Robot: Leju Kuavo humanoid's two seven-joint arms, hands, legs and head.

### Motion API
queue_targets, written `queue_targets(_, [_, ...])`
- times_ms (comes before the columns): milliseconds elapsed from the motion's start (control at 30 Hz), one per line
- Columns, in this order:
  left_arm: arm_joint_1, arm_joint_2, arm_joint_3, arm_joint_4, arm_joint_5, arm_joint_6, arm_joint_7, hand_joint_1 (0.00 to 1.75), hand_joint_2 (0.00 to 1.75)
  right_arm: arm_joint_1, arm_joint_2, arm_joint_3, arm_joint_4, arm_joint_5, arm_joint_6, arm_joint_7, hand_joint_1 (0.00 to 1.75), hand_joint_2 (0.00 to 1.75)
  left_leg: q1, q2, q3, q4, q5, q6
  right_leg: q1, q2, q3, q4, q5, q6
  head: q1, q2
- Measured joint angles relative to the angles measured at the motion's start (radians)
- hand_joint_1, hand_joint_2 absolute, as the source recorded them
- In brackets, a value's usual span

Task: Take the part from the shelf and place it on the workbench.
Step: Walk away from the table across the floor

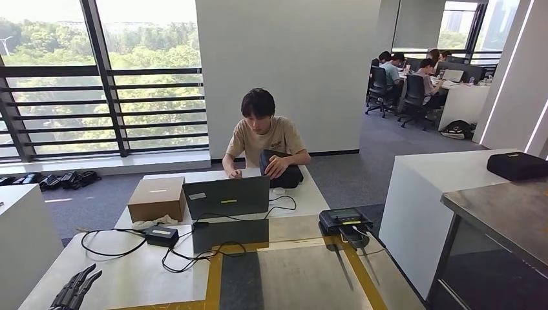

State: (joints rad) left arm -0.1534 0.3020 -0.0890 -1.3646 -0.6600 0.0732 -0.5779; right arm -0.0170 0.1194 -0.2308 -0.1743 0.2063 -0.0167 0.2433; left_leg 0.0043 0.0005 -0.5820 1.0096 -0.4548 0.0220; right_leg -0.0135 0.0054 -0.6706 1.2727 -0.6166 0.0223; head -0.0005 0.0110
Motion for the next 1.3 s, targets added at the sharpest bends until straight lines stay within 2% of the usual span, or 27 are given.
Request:
queue_targets(33, [0.001, -0.001, -0.002, 0.000, -0.002, 0.001, 0.000, 0.00, 0.00, 0.000, 0.000, 0.000, 0.000, 0.000, 0.000, 0.000, 0.00, 0.00, 0.003, 0.000, -0.001, 0.003, -0.001, -0.003, -0.003, -0.001, 0.019, -0.039, 0.031, 0.002, 0.000, 0.000])
queue_targets(67, [0.001, -0.002, -0.003, 0.000, -0.002, 0.002, 0.001, 0.00, 0.00, 0.000, 0.000, 0.000, 0.000, 0.000, 0.000, 0.000, 0.00, 0.00, 0.005, 0.000, -0.003, 0.007, -0.002, -0.008, -0.006, -0.001, 0.051, -0.103, 0.065, 0.004, 0.001, 0.000])
queue_targets(133, [0.001, -0.002, -0.003, -0.002, -0.002, 0.002, 0.001, 0.00, 0.00, -0.001, 0.000, 0.000, 0.000, 0.000, 0.000, 0.000, 0.00, 0.00, 0.007, -0.003, -0.007, 0.017, -0.005, -0.023, -0.005, 0.001, 0.101, -0.200, 0.107, 0.000, 0.000, 0.000])
queue_targets(167, [0.001, -0.001, -0.004, -0.002, -0.002, 0.002, 0.001, 0.00, 0.00, -0.001, 0.000, 0.000, 0.000, 0.000, 0.000, -0.001, 0.00, 0.00, 0.006, -0.004, -0.010, 0.020, -0.005, -0.032, -0.004, 0.003, 0.110, -0.221, 0.110, -0.007, 0.000, 0.000])
queue_targets(267, [0.002, 0.003, -0.006, -0.003, -0.002, 0.005, 0.002, 0.00, 0.00, -0.001, 0.001, 0.000, 0.000, 0.000, 0.001, -0.001, 0.00, 0.00, 0.006, -0.007, -0.017, 0.024, -0.001, -0.056, -0.002, 0.005, 0.100, -0.226, 0.113, -0.036, -0.002, 0.000])
queue_targets(300, [0.003, 0.005, -0.006, -0.003, -0.002, 0.007, 0.003, 0.00, 0.00, -0.001, 0.001, 0.000, 0.000, 0.000, 0.001, -0.001, 0.00, 0.00, 0.007, -0.006, -0.024, 0.036, -0.014, -0.061, -0.003, 0.004, 0.095, -0.227, 0.118, -0.044, -0.004, 0.000])
queue_targets(333, [0.004, 0.006, -0.006, -0.003, -0.003, 0.009, 0.004, 0.00, 0.00, -0.001, 0.001, 0.000, 0.000, 0.001, 0.002, -0.001, 0.00, 0.00, 0.009, -0.006, -0.037, 0.066, -0.042, -0.066, -0.003, 0.002, 0.090, -0.229, 0.124, -0.052, -0.005, 0.000])
queue_targets(433, [0.011, 0.007, -0.006, -0.003, -0.006, 0.017, 0.010, 0.00, 0.00, -0.001, 0.000, 0.000, 0.000, 0.002, 0.002, -0.001, 0.00, 0.00, 0.010, -0.004, -0.097, 0.240, -0.155, -0.073, 0.002, 0.000, 0.067, -0.228, 0.142, -0.065, -0.008, 0.000])
queue_targets(467, [0.015, 0.007, -0.007, -0.003, -0.008, 0.018, 0.012, 0.00, 0.00, -0.001, 0.000, 0.000, 0.000, 0.002, 0.003, -0.001, 0.00, 0.00, 0.009, -0.004, -0.104, 0.279, -0.172, -0.072, 0.005, 0.000, 0.059, -0.228, 0.148, -0.067, -0.008, 0.000])
queue_targets(500, [0.018, 0.007, -0.007, -0.003, -0.010, 0.020, 0.012, 0.00, 0.00, -0.001, 0.000, 0.000, 0.000, 0.002, 0.003, -0.001, 0.00, 0.00, 0.009, -0.004, -0.095, 0.285, -0.171, -0.069, 0.008, -0.001, 0.051, -0.228, 0.154, -0.067, -0.008, 0.000])
queue_targets(533, [0.019, 0.007, -0.008, -0.004, -0.011, 0.021, 0.013, 0.00, 0.00, -0.001, 0.000, 0.000, 0.000, 0.003, 0.003, -0.001, 0.00, 0.00, 0.008, -0.004, -0.065, 0.251, -0.152, -0.064, 0.012, -0.001, 0.043, -0.228, 0.161, -0.068, -0.009, 0.000])
queue_targets(633, [0.020, 0.010, -0.008, -0.013, -0.013, 0.024, 0.014, 0.00, 0.00, -0.002, 0.001, 0.000, 0.000, 0.003, 0.004, -0.001, 0.00, 0.00, -0.005, -0.003, 0.067, 0.053, -0.097, -0.039, 0.017, 0.000, 0.029, -0.229, 0.181, -0.063, -0.008, 0.000])
queue_targets(667, [0.021, 0.012, -0.008, -0.016, -0.013, 0.025, 0.014, 0.00, 0.00, -0.002, 0.001, 0.000, 0.000, 0.004, 0.005, -0.001, 0.00, 0.00, -0.010, -0.003, 0.088, 0.015, -0.091, -0.035, 0.016, -0.001, 0.028, -0.230, 0.187, -0.058, -0.008, 0.000])
queue_targets(700, [0.022, 0.016, -0.008, -0.019, -0.013, 0.025, 0.014, 0.00, 0.00, -0.002, 0.002, 0.000, 0.000, 0.004, 0.006, -0.001, 0.00, 0.00, -0.016, -0.002, 0.092, 0.002, -0.089, -0.031, 0.013, -0.001, 0.028, -0.232, 0.193, -0.051, -0.008, 0.000])
queue_targets(767, [0.024, 0.020, -0.008, -0.024, -0.013, 0.026, 0.014, 0.00, 0.00, -0.001, 0.001, 0.000, 0.000, 0.005, 0.008, -0.001, 0.00, 0.00, -0.018, -0.001, 0.085, -0.006, -0.071, -0.023, 0.010, -0.001, 0.027, -0.235, 0.202, -0.038, -0.009, 0.000])
queue_targets(800, [0.025, 0.021, -0.008, -0.025, -0.013, 0.027, 0.015, 0.00, 0.00, 0.000, 0.001, 0.000, 0.000, 0.006, 0.009, -0.001, 0.00, 0.00, -0.016, 0.000, 0.080, -0.011, -0.061, -0.016, 0.009, -0.001, 0.022, -0.229, 0.192, -0.031, -0.009, 0.000])
queue_targets(833, [0.026, 0.021, -0.008, -0.027, -0.013, 0.028, 0.016, 0.00, 0.00, 0.000, 0.001, 0.000, 0.000, 0.007, 0.010, 0.000, 0.00, 0.00, -0.012, 0.002, 0.074, -0.016, -0.049, -0.010, 0.010, -0.001, 0.013, -0.209, 0.165, -0.026, -0.008, 0.000])
queue_targets(867, [0.028, 0.021, -0.008, -0.028, -0.014, 0.030, 0.017, 0.00, 0.00, 0.000, 0.001, 0.000, 0.000, 0.008, 0.010, 0.001, 0.00, 0.00, -0.008, 0.003, 0.065, -0.020, -0.037, -0.005, 0.009, 0.000, -0.001, -0.170, 0.124, -0.022, -0.007, 0.000])
queue_targets(933, [0.033, 0.021, -0.008, -0.029, -0.019, 0.033, 0.020, 0.00, 0.00, 0.000, 0.000, 0.000, 0.000, 0.009, 0.011, 0.003, 0.00, 0.00, -0.007, 0.004, 0.038, -0.017, -0.015, -0.001, 0.007, -0.001, -0.034, -0.051, 0.033, -0.014, -0.005, 0.000])
queue_targets(967, [0.035, 0.021, -0.008, -0.028, -0.022, 0.035, 0.021, 0.00, 0.00, 0.000, 0.000, 0.000, 0.000, 0.009, 0.011, 0.003, 0.00, 0.00, -0.007, 0.005, 0.022, -0.014, -0.005, -0.002, 0.005, -0.001, -0.042, 0.001, 0.011, -0.010, -0.004, 0.000])
queue_targets(1000, [0.038, 0.021, -0.008, -0.028, -0.024, 0.035, 0.023, 0.00, 0.00, 0.000, -0.001, 0.000, 0.000, 0.009, 0.011, 0.003, 0.00, 0.00, -0.006, 0.005, 0.006, -0.010, 0.004, -0.004, 0.004, -0.001, -0.037, 0.026, 0.011, -0.008, -0.004, 0.000])
queue_targets(1033, [0.040, 0.021, -0.008, -0.028, -0.027, 0.036, 0.025, 0.00, 0.00, 0.000, -0.001, 0.000, 0.000, 0.009, 0.011, 0.004, 0.00, 0.00, -0.004, 0.006, -0.010, -0.004, 0.011, -0.007, 0.003, -0.001, -0.014, 0.016, 0.029, -0.005, -0.004, 0.000])
queue_targets(1100, [0.043, 0.021, -0.008, -0.029, -0.033, 0.040, 0.028, 0.00, 0.00, -0.001, -0.002, 0.000, 0.000, 0.009, 0.011, 0.004, 0.00, 0.00, -0.001, 0.007, -0.038, 0.009, 0.024, -0.016, 0.001, -0.002, 0.076, -0.100, 0.066, -0.003, -0.003, 0.000])
queue_targets(1167, [0.043, 0.023, -0.009, -0.030, -0.039, 0.043, 0.031, 0.00, 0.00, -0.003, -0.002, 0.000, 0.000, 0.009, 0.011, 0.005, 0.00, 0.00, 0.000, 0.007, -0.056, 0.022, 0.034, -0.029, 0.004, 0.001, 0.146, -0.208, 0.070, -0.013, -0.003, 0.000])
queue_targets(1200, [0.042, 0.024, -0.009, -0.031, -0.041, 0.045, 0.032, 0.00, 0.00, -0.003, -0.002, 0.000, 0.000, 0.009, 0.011, 0.005, 0.00, 0.00, -0.001, 0.007, -0.059, 0.025, 0.040, -0.036, 0.006, 0.002, 0.158, -0.233, 0.064, -0.021, -0.004, 0.000])
queue_targets(1267, [0.042, 0.025, -0.009, -0.031, -0.044, 0.047, 0.033, 0.00, 0.00, -0.002, -0.002, 0.000, 0.000, 0.009, 0.011, 0.006, 0.00, 0.00, 0.000, 0.006, -0.061, 0.023, 0.053, -0.049, 0.008, 0.002, 0.149, -0.238, 0.075, -0.039, -0.004, 0.000])
queue_targets(1300, [0.042, 0.027, -0.009, -0.030, -0.046, 0.048, 0.034, 0.00, 0.00, -0.003, -0.002, 0.000, 0.000, 0.010, 0.011, 0.006, 0.00, 0.00, 0.001, 0.005, -0.067, 0.026, 0.048, -0.055, 0.008, 0.000, 0.143, -0.240, 0.083, -0.046, -0.004, 0.000])
